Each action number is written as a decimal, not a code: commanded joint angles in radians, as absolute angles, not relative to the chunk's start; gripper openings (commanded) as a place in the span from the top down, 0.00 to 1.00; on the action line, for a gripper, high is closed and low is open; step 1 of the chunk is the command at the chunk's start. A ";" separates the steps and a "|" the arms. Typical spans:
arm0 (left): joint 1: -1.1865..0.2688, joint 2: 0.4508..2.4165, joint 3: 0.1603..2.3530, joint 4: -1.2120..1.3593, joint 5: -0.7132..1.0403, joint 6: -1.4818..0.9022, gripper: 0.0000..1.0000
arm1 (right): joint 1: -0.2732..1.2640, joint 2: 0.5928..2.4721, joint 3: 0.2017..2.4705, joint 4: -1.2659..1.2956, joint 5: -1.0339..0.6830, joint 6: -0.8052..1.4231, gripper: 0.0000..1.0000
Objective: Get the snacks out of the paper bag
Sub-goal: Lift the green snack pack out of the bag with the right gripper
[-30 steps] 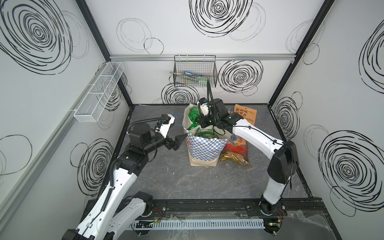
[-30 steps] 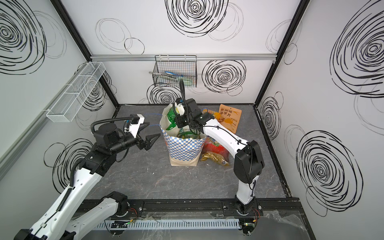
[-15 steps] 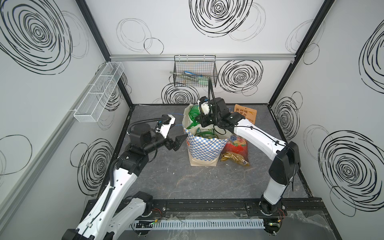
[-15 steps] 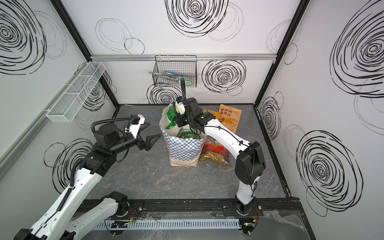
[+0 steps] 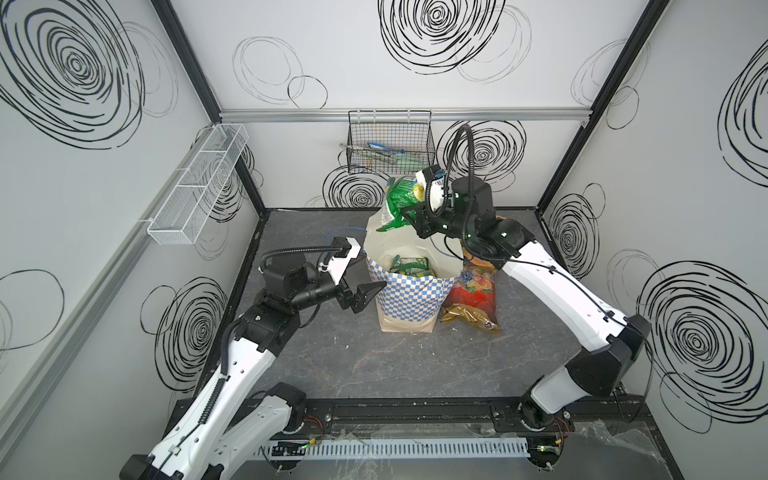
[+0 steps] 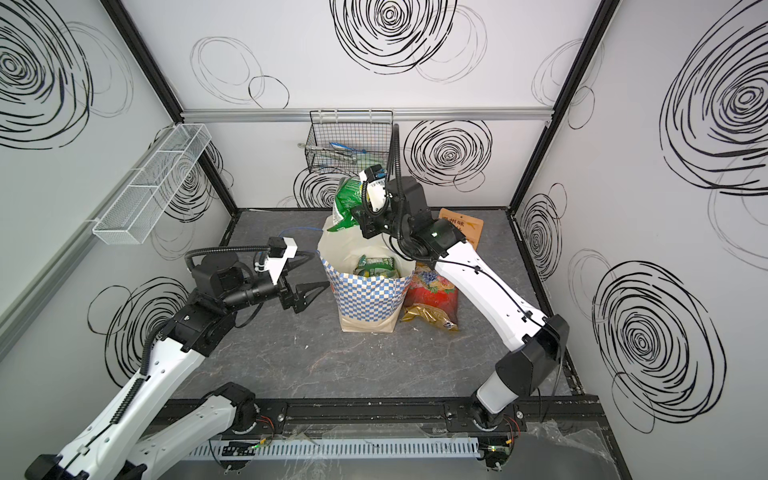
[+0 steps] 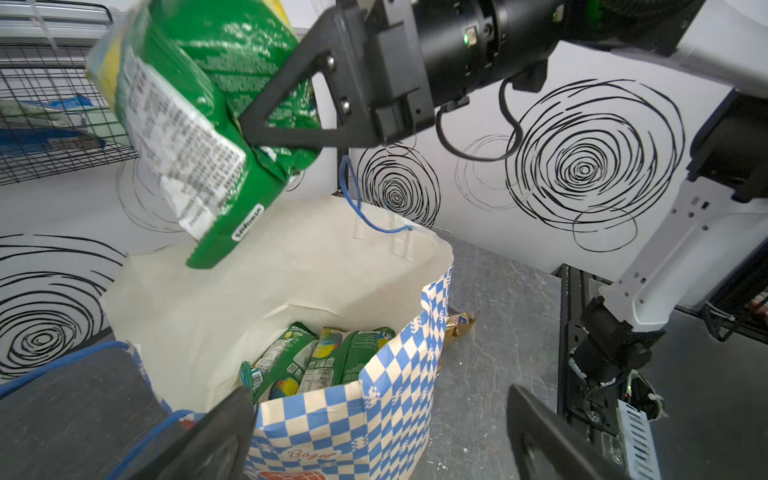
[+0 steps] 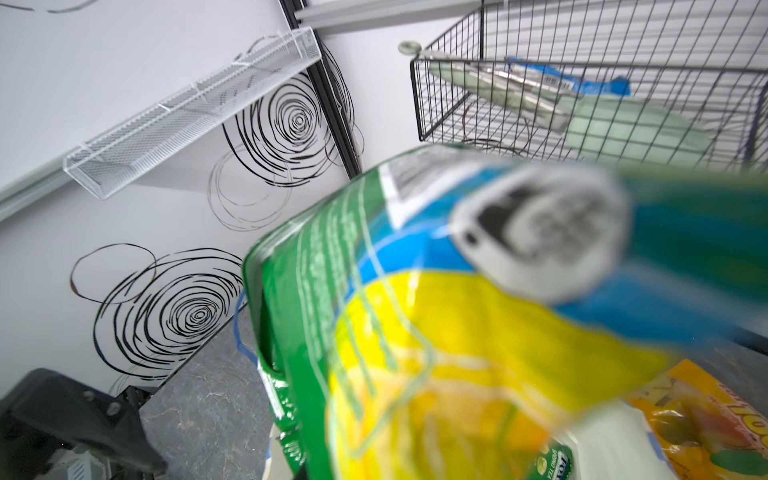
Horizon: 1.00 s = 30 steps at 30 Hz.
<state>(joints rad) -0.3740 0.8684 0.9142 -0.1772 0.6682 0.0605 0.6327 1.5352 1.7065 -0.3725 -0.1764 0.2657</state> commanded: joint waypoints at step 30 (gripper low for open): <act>-0.822 0.866 0.910 -0.209 0.384 0.134 0.04 | 0.086 0.864 0.774 -0.092 -0.027 0.490 1.00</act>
<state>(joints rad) -0.8146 0.8654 0.9104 -0.2230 0.4217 0.1139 0.1509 0.8654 0.8421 -0.2852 0.0341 0.4210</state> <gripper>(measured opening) 0.962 0.172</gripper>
